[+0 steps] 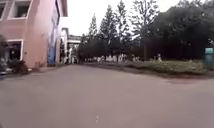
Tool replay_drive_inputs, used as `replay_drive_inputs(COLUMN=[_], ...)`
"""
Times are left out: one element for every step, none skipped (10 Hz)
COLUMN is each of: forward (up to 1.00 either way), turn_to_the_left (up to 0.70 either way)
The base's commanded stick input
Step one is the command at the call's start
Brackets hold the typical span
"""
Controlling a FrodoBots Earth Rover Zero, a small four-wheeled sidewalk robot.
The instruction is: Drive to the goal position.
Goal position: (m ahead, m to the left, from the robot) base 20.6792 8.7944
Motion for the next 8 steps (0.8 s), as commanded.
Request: replay_drive_inputs(forward=[1.0, 1.0, 1.0, 1.0, 1.0, 1.0, 1.0, 1.0], turn_to_the_left=[0.0, 0.0, 0.0, 0.0, 0.0, 0.0, 0.0, 0.0])
